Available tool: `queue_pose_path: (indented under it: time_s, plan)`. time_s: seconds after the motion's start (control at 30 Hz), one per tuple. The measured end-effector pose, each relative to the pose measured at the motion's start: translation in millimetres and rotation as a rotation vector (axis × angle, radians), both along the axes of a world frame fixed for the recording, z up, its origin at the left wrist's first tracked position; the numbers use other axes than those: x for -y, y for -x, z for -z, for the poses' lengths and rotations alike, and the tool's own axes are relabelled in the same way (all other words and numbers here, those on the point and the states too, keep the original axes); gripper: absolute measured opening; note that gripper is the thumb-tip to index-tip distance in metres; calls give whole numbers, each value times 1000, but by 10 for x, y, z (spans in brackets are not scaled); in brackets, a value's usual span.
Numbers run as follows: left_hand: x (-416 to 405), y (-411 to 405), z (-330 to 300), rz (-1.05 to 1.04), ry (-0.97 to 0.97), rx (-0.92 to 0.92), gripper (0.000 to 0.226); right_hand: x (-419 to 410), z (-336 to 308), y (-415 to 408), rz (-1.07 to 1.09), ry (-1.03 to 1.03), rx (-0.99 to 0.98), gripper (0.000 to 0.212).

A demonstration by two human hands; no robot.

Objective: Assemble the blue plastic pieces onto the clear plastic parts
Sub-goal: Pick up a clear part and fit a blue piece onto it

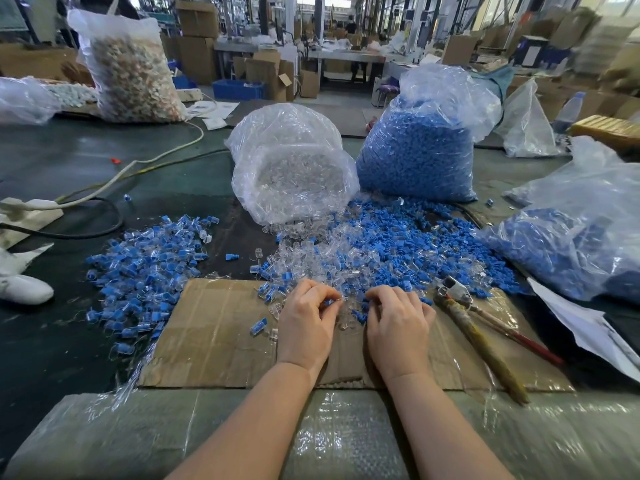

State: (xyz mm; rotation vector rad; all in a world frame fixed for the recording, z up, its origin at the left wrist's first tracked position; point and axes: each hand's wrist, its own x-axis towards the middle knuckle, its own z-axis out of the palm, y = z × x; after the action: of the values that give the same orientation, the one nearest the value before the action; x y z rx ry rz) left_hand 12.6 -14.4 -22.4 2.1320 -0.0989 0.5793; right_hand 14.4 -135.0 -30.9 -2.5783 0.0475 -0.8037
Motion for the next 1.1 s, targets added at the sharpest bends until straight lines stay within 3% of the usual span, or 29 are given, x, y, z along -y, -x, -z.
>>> queue_pose_path:
  time_s: [0.33,0.6,1.1]
  plan:
    - [1,20,-16,-23,-3,-7,5,-5,-54,36,9,-92,-32,16]
    - [-15,30,-27,7,-8,-27,3,-11,-18,32,-49,112,-142,6]
    - [-5,76,-16,16,-66,33,13,-4,-24,32,-118,32,45,14]
